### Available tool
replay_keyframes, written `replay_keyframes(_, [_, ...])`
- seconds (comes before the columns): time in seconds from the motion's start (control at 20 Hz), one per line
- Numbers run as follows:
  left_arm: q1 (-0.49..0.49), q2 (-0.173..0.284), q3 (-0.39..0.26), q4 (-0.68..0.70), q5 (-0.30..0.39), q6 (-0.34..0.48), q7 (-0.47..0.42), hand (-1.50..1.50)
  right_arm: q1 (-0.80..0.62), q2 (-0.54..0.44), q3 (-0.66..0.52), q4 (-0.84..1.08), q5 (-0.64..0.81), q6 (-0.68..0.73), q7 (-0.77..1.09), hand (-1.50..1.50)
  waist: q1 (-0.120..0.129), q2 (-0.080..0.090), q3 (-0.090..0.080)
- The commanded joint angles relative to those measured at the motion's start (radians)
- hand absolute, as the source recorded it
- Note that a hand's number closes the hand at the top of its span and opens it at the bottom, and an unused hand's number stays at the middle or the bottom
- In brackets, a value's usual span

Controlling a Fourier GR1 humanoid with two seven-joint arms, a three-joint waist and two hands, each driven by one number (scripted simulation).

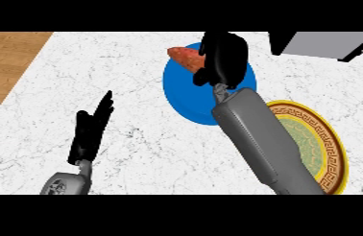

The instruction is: Pick the sweet potato from the plate and place it in the plate

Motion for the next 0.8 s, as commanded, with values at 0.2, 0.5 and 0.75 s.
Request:
replay_keyframes(0.2, [-0.035, -0.035, 0.009, 0.033, -0.018, 0.045, 0.012, 0.00, -0.261, 0.010, 0.164, 0.193, -0.007, -0.088, 0.452, 1.50, -0.041, 0.007, 0.003])
replay_keyframes(0.5, [-0.017, 0.006, 0.032, -0.010, 0.000, 0.012, 0.023, 0.00, -0.287, 0.010, 0.133, 0.366, -0.072, -0.226, 0.412, 1.50, -0.046, 0.012, 0.004])
replay_keyframes(0.75, [-0.005, 0.009, 0.061, 0.017, 0.011, 0.010, -0.003, 0.00, -0.273, 0.010, 0.155, 0.444, -0.121, -0.247, 0.388, 1.50, -0.072, 0.006, 0.004])
